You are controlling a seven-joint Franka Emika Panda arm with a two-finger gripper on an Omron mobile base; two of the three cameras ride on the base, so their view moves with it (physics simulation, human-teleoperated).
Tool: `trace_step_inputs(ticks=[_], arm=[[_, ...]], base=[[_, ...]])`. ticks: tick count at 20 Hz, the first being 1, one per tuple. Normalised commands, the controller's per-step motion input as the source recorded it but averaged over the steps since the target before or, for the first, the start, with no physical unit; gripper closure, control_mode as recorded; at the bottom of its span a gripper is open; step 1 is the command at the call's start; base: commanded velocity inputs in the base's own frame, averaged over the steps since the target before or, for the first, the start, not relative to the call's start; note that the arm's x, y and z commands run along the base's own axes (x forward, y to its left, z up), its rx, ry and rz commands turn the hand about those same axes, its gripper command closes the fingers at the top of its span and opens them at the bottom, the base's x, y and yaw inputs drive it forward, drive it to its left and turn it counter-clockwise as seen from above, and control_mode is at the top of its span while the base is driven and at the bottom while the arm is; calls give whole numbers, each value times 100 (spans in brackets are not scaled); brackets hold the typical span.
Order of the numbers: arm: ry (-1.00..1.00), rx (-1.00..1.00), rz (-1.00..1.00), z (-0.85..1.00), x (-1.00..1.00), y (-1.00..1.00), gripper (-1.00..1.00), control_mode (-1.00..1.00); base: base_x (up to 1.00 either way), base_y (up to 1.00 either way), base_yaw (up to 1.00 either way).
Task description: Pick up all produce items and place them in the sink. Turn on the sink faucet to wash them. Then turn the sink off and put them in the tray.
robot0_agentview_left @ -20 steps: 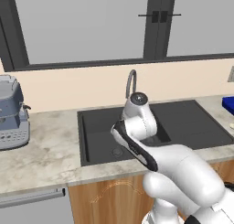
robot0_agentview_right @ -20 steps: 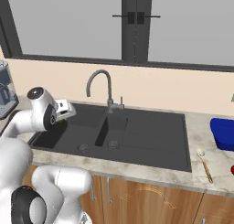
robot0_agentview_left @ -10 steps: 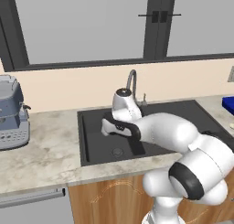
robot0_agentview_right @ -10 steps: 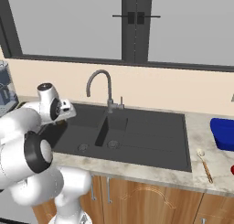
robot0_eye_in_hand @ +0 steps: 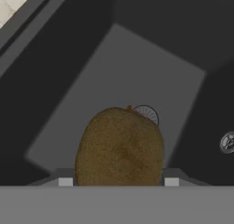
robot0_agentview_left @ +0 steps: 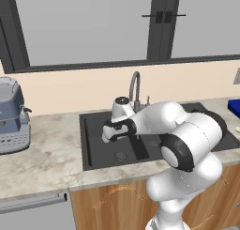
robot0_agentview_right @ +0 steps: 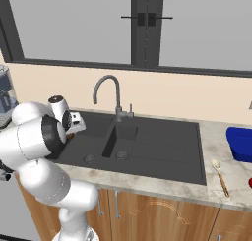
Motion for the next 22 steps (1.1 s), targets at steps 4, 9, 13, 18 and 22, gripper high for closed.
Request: trace_step_inputs(ticks=[4,9,13,18,22], arm=[[0,0,0,-59,35,18,100,-100],[0,0,0,-50,47,22,100,-100],[0,0,0,-46,45,18,100,-100],[0,0,0,-49,44,14,100,-100],[0,0,0,-58,29,9,100,-100]], base=[[0,0,0],[0,0,0],[0,0,0],[0,0,0],[0,0,0]])
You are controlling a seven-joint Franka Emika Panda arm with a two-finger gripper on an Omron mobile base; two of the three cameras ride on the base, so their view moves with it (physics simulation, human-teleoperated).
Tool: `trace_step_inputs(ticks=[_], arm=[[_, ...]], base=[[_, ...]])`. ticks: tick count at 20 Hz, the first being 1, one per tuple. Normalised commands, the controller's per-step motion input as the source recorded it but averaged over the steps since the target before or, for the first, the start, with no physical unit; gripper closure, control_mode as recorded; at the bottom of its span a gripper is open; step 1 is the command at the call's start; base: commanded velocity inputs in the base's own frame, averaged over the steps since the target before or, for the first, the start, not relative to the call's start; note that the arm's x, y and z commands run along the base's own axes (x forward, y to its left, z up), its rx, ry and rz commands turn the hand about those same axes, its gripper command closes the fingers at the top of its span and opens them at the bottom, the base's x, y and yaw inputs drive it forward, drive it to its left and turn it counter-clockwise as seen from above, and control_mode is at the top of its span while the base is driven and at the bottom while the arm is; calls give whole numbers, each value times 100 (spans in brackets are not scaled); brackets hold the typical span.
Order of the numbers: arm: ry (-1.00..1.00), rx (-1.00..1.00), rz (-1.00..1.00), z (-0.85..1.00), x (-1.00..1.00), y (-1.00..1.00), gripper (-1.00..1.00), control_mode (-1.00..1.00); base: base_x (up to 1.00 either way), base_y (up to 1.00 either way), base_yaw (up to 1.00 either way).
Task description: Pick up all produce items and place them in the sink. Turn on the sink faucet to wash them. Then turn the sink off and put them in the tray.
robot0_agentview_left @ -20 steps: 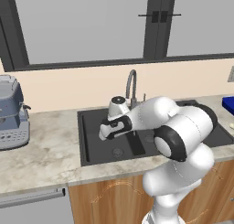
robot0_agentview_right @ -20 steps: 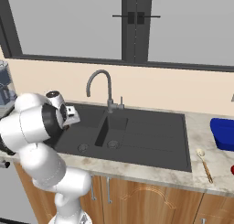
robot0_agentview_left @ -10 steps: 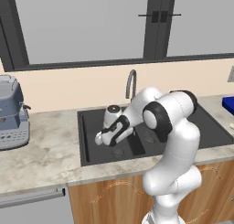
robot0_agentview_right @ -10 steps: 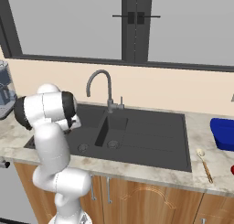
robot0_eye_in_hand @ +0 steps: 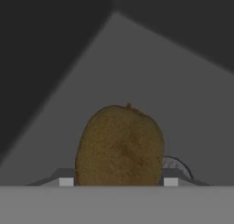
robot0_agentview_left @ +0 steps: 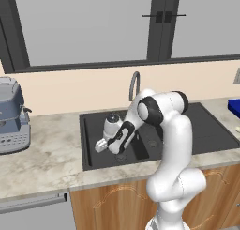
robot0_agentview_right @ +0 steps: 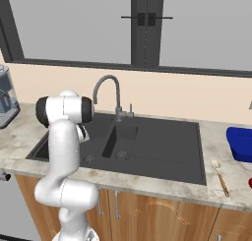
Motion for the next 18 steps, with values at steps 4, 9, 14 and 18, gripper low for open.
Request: trace_step_inputs(ticks=[4,9,14,18], arm=[[1,0,0,-54,25,2,100,-100],[0,0,0,-39,18,0,-100,-100],[0,2,0,-12,3,0,-100,-100],[2,6,0,10,0,0,-100,-100]], base=[[0,0,0],[0,0,0],[0,0,0],[0,0,0]])
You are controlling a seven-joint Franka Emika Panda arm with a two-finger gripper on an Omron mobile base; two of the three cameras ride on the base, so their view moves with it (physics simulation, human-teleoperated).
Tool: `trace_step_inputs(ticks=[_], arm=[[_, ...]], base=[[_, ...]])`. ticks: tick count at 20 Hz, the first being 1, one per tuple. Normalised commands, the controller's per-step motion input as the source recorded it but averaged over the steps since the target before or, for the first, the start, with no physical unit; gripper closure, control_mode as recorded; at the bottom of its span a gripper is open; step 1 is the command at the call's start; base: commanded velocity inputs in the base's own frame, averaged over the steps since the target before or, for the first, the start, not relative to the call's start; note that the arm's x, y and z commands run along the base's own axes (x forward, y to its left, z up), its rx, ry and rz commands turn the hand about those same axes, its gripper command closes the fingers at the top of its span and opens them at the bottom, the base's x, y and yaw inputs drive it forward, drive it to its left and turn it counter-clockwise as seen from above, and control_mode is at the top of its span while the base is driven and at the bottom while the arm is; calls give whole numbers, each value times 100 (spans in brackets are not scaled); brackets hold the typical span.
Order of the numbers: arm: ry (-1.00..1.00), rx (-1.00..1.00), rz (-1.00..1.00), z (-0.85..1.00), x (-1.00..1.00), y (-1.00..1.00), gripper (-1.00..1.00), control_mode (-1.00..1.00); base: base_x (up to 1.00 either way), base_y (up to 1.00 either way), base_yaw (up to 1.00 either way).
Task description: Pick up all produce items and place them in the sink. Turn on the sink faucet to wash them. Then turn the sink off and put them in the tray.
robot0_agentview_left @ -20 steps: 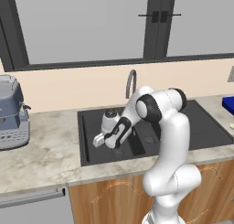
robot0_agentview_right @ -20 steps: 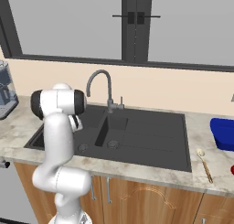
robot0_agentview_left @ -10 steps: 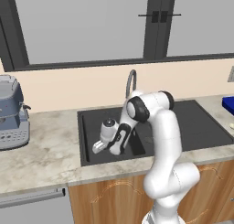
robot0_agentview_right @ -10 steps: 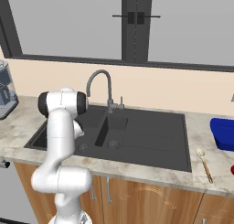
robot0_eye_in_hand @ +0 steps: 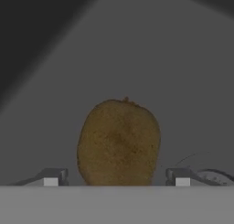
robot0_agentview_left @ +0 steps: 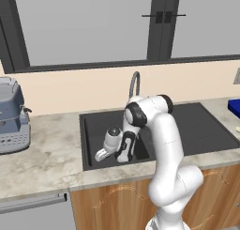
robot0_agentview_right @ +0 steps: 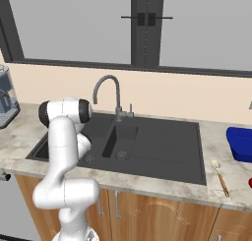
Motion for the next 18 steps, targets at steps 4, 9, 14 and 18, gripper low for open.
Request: trace_step_inputs(ticks=[4,9,14,18], arm=[[1,2,-1,43,0,0,-100,-100],[-1,0,-6,96,0,0,-100,-100],[0,0,-11,100,-4,0,-100,-100],[0,0,-13,100,-11,0,-100,-100]], base=[[0,0,0],[0,0,0],[0,0,0],[0,0,0]])
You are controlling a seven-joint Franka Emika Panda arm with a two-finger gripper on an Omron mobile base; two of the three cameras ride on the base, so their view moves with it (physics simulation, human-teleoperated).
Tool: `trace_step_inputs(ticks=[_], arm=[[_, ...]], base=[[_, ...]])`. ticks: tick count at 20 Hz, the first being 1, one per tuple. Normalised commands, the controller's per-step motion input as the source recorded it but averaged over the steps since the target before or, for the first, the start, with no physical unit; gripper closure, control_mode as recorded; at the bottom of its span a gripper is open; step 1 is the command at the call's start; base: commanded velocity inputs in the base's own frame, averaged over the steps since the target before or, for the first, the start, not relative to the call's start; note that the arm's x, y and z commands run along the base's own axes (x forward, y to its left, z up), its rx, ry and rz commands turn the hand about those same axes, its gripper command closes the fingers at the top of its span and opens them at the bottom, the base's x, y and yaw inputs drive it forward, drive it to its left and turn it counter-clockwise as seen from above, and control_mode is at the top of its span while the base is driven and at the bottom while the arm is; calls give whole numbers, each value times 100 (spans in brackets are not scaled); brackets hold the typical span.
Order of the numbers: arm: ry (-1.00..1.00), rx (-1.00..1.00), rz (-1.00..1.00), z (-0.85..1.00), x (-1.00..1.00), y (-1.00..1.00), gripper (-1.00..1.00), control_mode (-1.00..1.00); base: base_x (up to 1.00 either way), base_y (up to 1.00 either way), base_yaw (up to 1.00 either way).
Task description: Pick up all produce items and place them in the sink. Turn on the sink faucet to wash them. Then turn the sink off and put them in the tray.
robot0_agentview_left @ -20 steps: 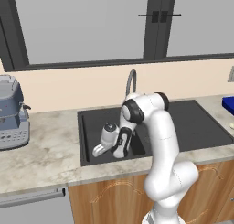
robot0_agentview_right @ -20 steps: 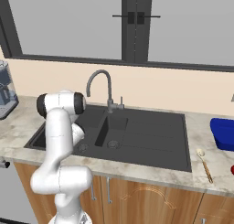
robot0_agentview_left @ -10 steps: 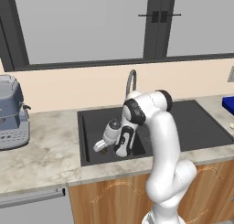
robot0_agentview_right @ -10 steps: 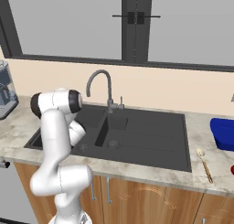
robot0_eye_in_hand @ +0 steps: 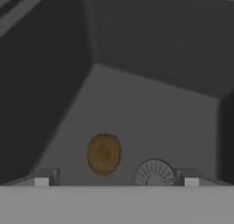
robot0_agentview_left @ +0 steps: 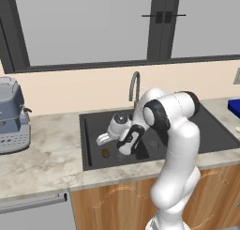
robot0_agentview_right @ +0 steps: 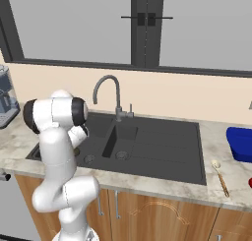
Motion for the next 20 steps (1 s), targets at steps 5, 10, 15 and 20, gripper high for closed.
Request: trace_step_inputs(ticks=[5,10,15,20], arm=[[0,0,-11,100,-1,7,-100,-100],[1,0,-12,100,0,1,-100,-100],[14,0,-12,100,0,0,-100,-100],[24,0,-13,100,0,-6,-100,-100]], base=[[0,0,0],[0,0,0],[0,0,0],[0,0,0]])
